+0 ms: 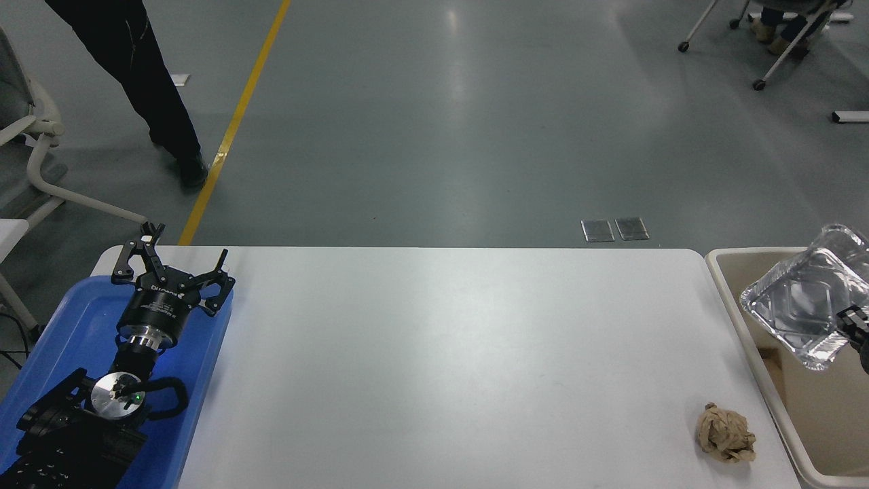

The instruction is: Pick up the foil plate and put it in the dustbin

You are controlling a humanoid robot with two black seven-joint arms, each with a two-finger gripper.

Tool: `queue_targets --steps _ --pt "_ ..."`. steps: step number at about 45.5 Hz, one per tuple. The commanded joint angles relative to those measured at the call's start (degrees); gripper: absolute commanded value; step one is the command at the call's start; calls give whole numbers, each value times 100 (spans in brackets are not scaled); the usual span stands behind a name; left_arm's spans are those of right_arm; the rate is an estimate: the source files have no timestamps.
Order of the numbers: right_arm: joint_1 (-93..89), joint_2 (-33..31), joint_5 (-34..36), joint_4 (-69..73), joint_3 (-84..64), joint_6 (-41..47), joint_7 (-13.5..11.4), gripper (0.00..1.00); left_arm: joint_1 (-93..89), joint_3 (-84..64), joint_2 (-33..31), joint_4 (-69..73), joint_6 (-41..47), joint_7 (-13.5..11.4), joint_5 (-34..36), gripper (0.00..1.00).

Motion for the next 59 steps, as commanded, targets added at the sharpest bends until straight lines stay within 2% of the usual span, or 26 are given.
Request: queue_targets --steps 1,2,4,5,17,23,28,32,44,50,59 --pt "-506 231 407 -263 554 -478 -150 38 1 -1 -3 0 0 0 0 99" --pt "-498 231 407 -263 562 -478 -202 61 1 -1 -3 0 0 0 0 99" --pt "-498 223 433 -263 615 -460 -334 99 1 -1 -3 0 0 0 0 99" --pt "-506 223 433 -263 633 -451 -378 100 1 -1 -3 0 0 0 0 99" --pt "-428 170 345 -202 571 -250 -361 100 1 -1 -3 0 0 0 0 99" --pt "38 -32 301 -219 335 391 -203 100 1 -1 -3 0 0 -9 0 99" --pt "319 -331 284 -131 -157 822 95 100 1 -1 -3 0 0 -9 0 99" --pt "740 -314 275 -140 -623 1104 289 100 0 -1 -3 0 0 0 0 99" --pt "2120 -208 275 132 -1749 2044 298 100 -8 -1 -3 0 0 0 0 99" --pt "3244 -261 -84 1369 -2100 2238 298 100 -8 -1 -3 0 0 0 0 99" --pt "5406 -709 -1341 4989 -2856 2150 290 100 -8 8 -3 0 0 0 0 99"
